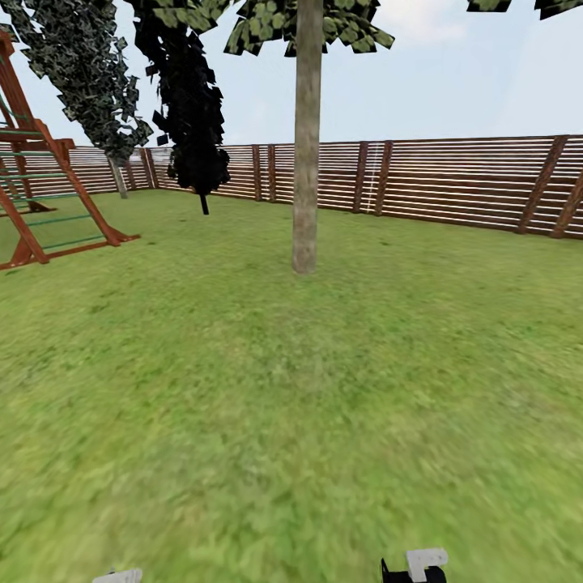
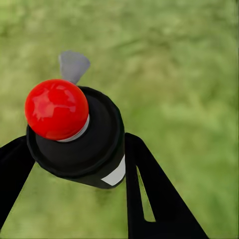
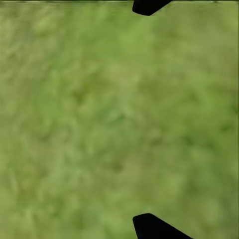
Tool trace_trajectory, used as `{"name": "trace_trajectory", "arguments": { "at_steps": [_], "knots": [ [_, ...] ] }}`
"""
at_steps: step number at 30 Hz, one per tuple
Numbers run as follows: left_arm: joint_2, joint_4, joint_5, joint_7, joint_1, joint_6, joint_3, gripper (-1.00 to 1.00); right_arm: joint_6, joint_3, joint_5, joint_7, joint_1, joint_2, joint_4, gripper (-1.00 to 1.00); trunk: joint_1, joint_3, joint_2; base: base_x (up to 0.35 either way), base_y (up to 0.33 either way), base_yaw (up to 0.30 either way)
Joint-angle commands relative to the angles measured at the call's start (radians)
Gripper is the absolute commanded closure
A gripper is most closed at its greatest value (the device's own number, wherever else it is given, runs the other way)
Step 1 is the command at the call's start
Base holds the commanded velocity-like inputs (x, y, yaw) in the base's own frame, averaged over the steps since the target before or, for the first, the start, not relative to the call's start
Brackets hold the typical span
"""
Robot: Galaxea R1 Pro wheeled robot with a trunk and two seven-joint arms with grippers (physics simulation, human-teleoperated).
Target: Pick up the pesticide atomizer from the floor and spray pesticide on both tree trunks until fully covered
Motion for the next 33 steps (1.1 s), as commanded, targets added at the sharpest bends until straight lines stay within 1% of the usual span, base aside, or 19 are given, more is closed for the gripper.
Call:
{"name": "trace_trajectory", "arguments": {
  "at_steps": [1, 3, 6, 27, 33],
  "knots": [
    [0.002, 0.0, -0.002, -0.007, -0.001, -0.001, 0.009, 1.0, -0.001, 0.009, 0.005, -0.009, -0.001, -0.005, 0.001, -1.0, 0.0, -0.001, 0.0, 0.34, 0.0, 0.0],
    [0.002, 0.001, -0.004, -0.007, -0.001, -0.002, 0.007, 1.0, -0.001, 0.01, 0.005, -0.008, -0.001, -0.011, -0.001, -1.0, 0.0, -0.001, 0.0, 0.34, 0.0, 0.0],
    [-0.002, 0.001, -0.009, -0.007, -0.001, -0.001, 0.004, 1.0, -0.001, 0.011, 0.005, -0.008, -0.001, -0.013, -0.001, -1.0, 0.0, -0.001, 0.0, 0.34, 0.0, 0.0],
    [-0.001, 0.002, -0.001, -0.007, -0.001, 0.001, 0.007, 1.0, 0.0, 0.01, 0.004, -0.009, -0.001, -0.014, 0.003, -1.0, 0.0, -0.001, 0.0, 0.34, 0.0, -0.002],
    [-0.001, 0.001, -0.001, -0.007, -0.001, -0.001, 0.006, 1.0, 0.0, 0.009, 0.003, -0.011, -0.001, -0.014, 0.004, -1.0, 0.0, -0.001, 0.0, 0.34, 0.0, -0.213]
  ]
}}
